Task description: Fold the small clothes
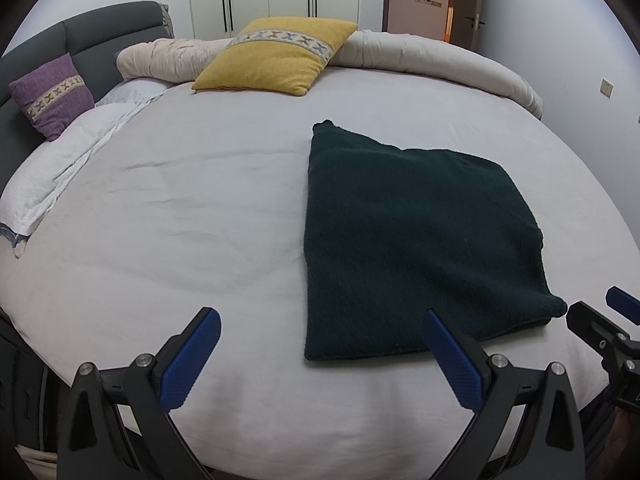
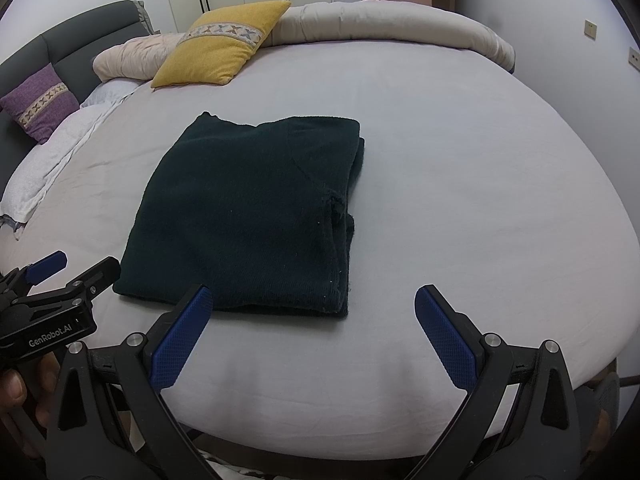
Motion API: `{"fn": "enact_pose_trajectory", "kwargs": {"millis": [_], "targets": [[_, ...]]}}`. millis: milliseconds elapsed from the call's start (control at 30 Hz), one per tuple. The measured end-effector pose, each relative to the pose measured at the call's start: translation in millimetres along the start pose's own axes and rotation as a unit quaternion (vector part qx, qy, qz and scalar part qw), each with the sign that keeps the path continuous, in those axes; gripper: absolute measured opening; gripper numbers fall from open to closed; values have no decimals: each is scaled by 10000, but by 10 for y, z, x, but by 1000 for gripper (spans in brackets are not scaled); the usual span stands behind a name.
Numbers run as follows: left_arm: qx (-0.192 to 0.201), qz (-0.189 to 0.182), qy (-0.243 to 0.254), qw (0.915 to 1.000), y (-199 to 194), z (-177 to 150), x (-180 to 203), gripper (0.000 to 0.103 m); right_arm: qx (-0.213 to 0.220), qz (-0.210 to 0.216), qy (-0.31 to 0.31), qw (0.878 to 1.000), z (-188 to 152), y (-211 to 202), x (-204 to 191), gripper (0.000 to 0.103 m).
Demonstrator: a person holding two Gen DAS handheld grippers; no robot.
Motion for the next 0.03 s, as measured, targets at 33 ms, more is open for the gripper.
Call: {"fn": "enact_pose_trajectory", "kwargs": {"millis": [33], "targets": [[2,-14,-4,10000,-4,1,-2,103,-2,4,-3,10000,9,3,9,103]]}}
Point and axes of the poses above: each gripper's, at about its wrist camera, not at the fingertips, and y roughly the way its jaws point, x to its right, z to its top, the point moved 1 cm from there along y, roughly the way its jaws point, and after that the axes turned 13 degrees about y, right-handed, at the moved point
